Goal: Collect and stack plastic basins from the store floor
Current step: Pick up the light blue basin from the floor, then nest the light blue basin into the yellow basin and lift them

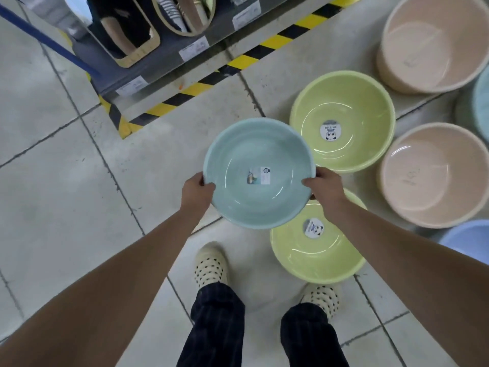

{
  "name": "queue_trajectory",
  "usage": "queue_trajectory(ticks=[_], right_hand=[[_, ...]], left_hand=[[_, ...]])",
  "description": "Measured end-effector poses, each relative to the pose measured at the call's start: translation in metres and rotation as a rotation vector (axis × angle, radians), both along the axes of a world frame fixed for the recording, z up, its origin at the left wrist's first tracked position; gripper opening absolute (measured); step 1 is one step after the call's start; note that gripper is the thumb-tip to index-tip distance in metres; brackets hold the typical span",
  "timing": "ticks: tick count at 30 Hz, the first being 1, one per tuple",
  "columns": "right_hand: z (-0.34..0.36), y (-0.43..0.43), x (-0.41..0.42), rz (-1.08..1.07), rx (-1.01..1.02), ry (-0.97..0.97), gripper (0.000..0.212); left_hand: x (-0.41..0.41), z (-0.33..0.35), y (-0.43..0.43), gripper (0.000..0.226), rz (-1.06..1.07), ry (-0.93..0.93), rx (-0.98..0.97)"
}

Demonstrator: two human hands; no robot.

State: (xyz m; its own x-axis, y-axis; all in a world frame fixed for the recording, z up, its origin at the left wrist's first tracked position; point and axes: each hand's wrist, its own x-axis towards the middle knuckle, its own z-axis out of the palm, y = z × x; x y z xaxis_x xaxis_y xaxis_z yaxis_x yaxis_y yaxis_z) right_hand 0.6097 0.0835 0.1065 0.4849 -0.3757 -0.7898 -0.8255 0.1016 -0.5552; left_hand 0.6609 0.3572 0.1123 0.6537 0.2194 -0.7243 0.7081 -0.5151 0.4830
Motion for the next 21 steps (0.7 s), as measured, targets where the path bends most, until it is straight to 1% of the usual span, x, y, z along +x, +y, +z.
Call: queue_trajectory(ticks=[3, 5, 9, 13, 16, 18, 21], right_hand=[[-0.038, 0.004, 0.013, -0.040, -0.008, -0.021, 0.037], [-0.061, 0.008, 0.020, -0.010, -0.059, -0.023, 0.035], [-0.092, 0.021, 0.021, 0.123, -0.220, -0.036, 0.050], [-0.114, 0.030, 0.009, 0.203, -0.311, -0.012, 0.039], [-0.126, 0.036, 0.011, 0.229, -0.342, 0.029, 0.041], [-0.130, 0.037, 0.017, 0.222, -0.324, 0.070, 0.045], [-0.131, 0.034, 0.023, 0.159, -0.286, 0.102, 0.044]], left_hand=[[0.019, -0.030, -0.001, 0.017, -0.078, -0.068, 0.053], [0.029, -0.049, -0.003, 0.021, -0.086, -0.104, 0.072], [0.039, -0.085, -0.003, 0.034, -0.085, -0.131, 0.069], [0.041, -0.116, -0.001, 0.045, -0.123, -0.097, 0.095], [0.042, -0.129, -0.002, 0.050, -0.139, -0.061, 0.104], [0.041, -0.132, -0.002, 0.050, -0.160, -0.045, 0.109], [0.044, -0.130, 0.003, 0.045, -0.166, -0.014, 0.100]])
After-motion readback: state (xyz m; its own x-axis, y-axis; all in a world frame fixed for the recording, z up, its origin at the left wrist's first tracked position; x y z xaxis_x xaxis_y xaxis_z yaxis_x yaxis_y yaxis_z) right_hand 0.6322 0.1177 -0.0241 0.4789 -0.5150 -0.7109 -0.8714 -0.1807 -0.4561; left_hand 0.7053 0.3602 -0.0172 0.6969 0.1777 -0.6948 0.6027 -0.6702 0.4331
